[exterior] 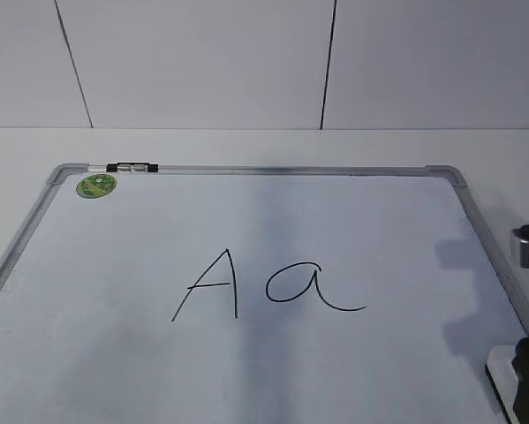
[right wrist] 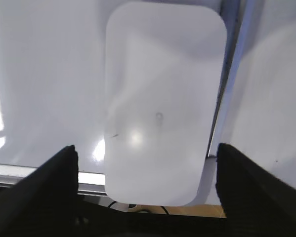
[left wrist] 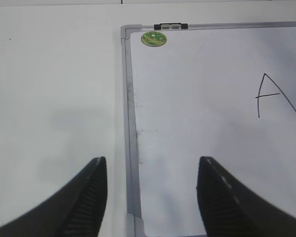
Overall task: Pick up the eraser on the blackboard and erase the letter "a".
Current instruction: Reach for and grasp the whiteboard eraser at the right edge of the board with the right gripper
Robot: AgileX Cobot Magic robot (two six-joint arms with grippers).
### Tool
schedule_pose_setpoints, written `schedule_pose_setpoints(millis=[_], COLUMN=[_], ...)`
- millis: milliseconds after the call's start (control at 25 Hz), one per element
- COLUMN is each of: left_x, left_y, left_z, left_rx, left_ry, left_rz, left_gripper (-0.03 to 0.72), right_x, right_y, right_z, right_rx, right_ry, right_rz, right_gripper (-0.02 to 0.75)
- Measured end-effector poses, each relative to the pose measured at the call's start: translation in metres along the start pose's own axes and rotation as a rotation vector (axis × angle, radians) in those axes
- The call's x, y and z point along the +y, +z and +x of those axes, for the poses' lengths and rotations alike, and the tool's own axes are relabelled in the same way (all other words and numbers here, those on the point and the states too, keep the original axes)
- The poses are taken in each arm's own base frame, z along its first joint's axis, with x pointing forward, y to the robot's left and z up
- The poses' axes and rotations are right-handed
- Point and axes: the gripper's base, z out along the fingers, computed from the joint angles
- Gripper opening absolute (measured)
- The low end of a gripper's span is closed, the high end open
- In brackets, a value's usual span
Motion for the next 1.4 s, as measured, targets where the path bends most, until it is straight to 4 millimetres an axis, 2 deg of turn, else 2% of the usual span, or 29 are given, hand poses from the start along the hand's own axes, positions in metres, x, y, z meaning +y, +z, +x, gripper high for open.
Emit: schedule_pose_setpoints(millis=[200, 1120, 1400], left_x=[0.000, 0.000, 0.000], left_y=[0.000, 0.000, 0.000], left_z=[0.000, 0.000, 0.000], left_rx=[0.000, 0.000, 0.000], left_ry=[-0.001, -0.001, -0.001], left_rz=[0.001, 0.001, 0.001], left_gripper=[0.433, 0.433, 0.433], right_x=[-0.001, -0.002, -0.003], right_y=[0.007, 0.007, 0.018], right_z=[0.004, -0.001, 0.008], right_rx=[0.010, -0.050, -0.010], right_ry=[-0.001, 0.012, 0.013], right_rz=[0.003, 0.017, 0.020], right_gripper=[0.669, 0.669, 0.669])
